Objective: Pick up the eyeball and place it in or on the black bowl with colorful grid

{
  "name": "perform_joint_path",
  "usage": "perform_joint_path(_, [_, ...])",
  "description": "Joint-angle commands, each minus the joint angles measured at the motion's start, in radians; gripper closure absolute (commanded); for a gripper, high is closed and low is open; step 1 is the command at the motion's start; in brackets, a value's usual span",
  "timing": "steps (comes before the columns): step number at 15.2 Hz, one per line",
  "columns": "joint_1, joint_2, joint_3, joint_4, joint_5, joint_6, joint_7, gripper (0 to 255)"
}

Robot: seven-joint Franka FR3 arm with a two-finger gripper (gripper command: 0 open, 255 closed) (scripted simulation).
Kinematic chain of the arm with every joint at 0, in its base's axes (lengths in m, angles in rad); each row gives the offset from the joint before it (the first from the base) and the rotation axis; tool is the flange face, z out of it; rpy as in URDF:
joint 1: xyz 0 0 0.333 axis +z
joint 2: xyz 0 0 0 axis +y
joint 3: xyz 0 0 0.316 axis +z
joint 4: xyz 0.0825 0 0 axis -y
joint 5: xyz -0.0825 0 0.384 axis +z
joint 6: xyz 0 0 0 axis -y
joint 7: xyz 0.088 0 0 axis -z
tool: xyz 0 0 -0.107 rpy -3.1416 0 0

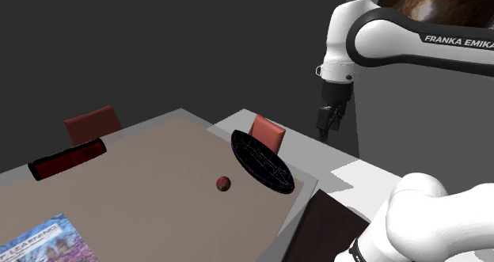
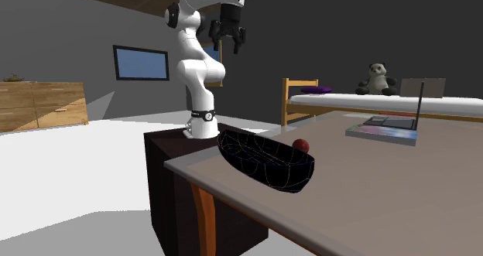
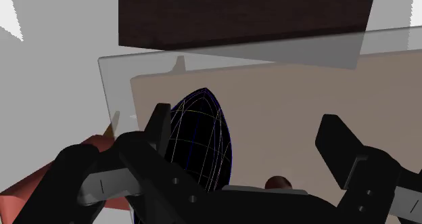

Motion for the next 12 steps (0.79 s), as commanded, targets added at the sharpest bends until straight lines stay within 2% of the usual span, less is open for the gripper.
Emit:
perform_joint_path(1, [0.000, 0.000, 0.000, 0.000, 0.000, 0.000, 0.000, 0])
perform_joint_path(12, [0.030, 0.269, -0.004, -0.106, 0.120, 0.414, 0.046, 0])
